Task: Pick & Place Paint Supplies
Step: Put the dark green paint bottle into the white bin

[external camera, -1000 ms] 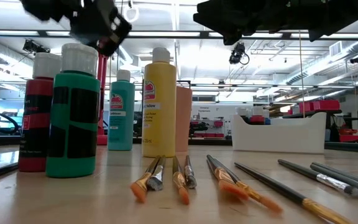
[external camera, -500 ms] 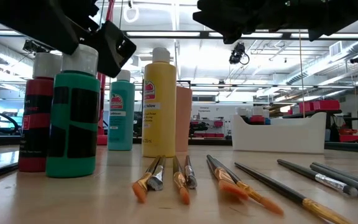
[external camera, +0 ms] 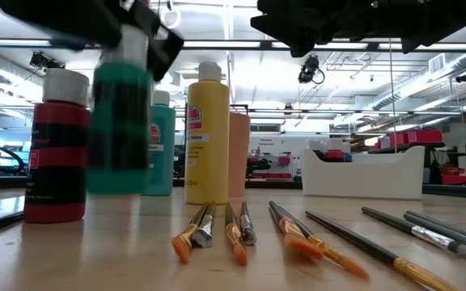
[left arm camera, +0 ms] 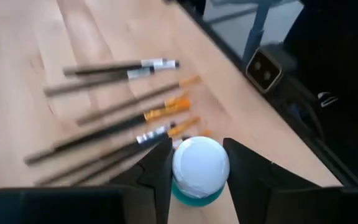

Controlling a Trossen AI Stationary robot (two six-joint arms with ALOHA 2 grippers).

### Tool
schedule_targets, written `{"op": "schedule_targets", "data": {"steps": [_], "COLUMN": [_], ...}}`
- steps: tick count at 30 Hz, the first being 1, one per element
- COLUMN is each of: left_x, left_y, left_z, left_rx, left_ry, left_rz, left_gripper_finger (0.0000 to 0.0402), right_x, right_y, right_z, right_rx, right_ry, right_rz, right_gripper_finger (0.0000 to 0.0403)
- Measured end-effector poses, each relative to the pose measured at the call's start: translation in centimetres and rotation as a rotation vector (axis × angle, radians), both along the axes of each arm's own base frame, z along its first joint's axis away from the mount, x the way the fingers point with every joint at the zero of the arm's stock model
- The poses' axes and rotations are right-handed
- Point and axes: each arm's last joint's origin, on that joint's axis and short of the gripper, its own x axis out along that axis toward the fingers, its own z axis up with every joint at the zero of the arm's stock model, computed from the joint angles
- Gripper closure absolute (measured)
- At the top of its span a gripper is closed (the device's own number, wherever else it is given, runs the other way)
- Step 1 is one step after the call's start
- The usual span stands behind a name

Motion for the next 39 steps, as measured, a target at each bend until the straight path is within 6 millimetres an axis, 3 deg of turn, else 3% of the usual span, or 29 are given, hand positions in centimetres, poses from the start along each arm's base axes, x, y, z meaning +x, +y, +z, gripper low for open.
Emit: {"op": "schedule_targets", "data": {"steps": [7, 12, 21, 29, 35, 39], "left_x": [0.0, 0.5, 1.8, 2.5, 2.5, 2.5], "left_y": [0.4, 1.1, 3.1, 5.0, 5.3, 5.3], "left_z": [2.2, 2.5, 3.6, 3.6, 3.5, 3.4], "left_rx": [0.157, 0.299, 0.385, 0.34, 0.324, 0.323], "left_ry": [-0.219, -0.302, -0.458, -0.454, -0.444, -0.434], "left_rz": [-0.017, -0.003, -0.046, -0.068, -0.107, -0.115], "left_gripper_finger": [0.0273, 0.0263, 0.0266, 0.0269, 0.0262, 0.0263], "right_x": [0.0, -0.1, -0.1, 2.8, 5.2, 5.5], "right_y": [0.1, 0.3, 1.0, 2.5, 3.4, 3.5], "right_z": [-0.3, -0.8, -2.1, -2.8, -2.9, -2.4], "right_rx": [0.041, 0.127, 0.23, 0.229, 0.171, 0.175], "right_ry": [0.035, 0.104, 0.228, 0.237, 0.349, 0.347], "right_rz": [0.022, 0.082, 0.217, 0.243, 0.247, 0.247], "right_gripper_finger": [0.017, 0.0166, 0.0165, 0.0167, 0.0168, 0.0168]}}
